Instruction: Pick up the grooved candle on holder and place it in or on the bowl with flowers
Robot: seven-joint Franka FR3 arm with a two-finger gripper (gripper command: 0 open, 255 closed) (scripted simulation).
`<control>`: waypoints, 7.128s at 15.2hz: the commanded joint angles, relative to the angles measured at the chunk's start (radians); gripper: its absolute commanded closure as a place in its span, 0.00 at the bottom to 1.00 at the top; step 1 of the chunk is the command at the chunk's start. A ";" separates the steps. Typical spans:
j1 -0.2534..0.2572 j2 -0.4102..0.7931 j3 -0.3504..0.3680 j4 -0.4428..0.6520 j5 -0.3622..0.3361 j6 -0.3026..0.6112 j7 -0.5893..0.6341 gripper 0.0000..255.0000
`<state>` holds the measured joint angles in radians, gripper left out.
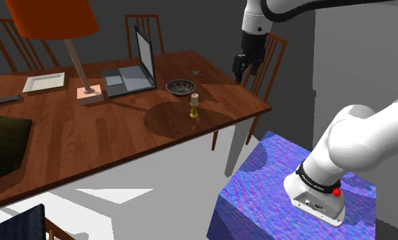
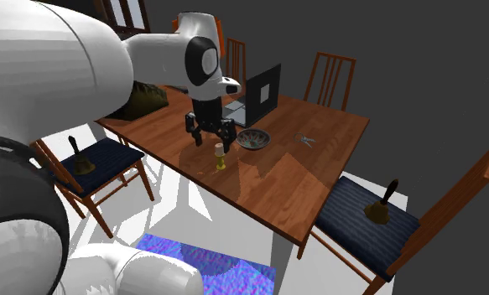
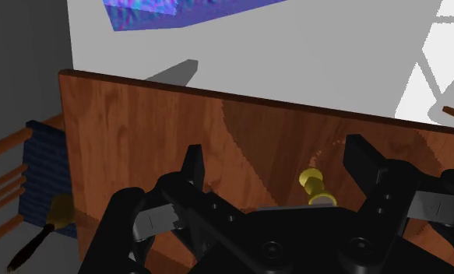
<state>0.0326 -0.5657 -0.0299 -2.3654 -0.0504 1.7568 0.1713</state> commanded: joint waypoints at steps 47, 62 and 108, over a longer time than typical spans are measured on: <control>0.051 0.630 0.051 0.231 0.026 0.442 0.039 1.00; 0.051 0.554 0.051 0.349 0.030 0.248 0.033 1.00; -0.064 1.238 -0.010 1.206 0.057 0.077 -0.145 1.00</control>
<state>-0.0318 0.6719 -0.0398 -1.1592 0.0068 1.8335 0.0262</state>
